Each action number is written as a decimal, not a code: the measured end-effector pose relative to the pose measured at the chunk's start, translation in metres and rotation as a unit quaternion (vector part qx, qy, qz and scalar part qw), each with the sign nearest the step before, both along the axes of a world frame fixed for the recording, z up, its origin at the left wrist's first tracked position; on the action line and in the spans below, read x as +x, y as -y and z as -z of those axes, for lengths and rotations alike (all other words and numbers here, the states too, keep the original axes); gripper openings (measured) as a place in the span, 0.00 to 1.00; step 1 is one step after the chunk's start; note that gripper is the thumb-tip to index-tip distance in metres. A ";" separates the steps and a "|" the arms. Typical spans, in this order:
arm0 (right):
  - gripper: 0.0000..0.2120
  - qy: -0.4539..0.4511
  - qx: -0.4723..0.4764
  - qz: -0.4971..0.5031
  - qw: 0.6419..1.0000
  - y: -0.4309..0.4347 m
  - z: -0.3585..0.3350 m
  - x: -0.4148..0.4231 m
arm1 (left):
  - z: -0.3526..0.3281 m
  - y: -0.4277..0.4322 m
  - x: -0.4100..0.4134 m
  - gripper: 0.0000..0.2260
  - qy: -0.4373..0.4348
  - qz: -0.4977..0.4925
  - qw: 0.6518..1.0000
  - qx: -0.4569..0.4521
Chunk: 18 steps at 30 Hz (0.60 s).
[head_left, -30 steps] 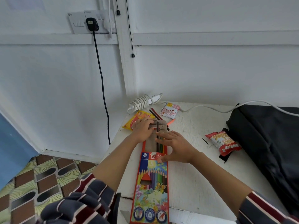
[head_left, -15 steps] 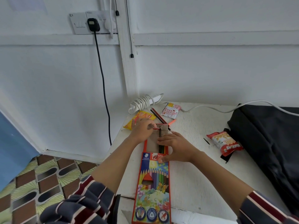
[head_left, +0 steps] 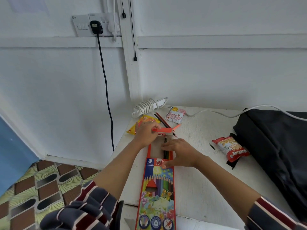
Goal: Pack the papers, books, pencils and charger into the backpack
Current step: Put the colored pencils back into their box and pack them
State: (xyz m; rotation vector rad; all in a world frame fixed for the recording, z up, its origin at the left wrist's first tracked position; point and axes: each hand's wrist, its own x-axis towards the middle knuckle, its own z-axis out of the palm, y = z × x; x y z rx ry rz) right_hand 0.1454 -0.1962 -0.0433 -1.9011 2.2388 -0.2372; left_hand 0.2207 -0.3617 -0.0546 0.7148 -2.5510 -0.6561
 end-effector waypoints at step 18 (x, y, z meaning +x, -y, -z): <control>0.14 0.201 -0.110 0.001 0.973 0.001 -0.029 -0.009 | -0.008 0.004 -0.006 0.07 0.003 0.012 1.000 0.022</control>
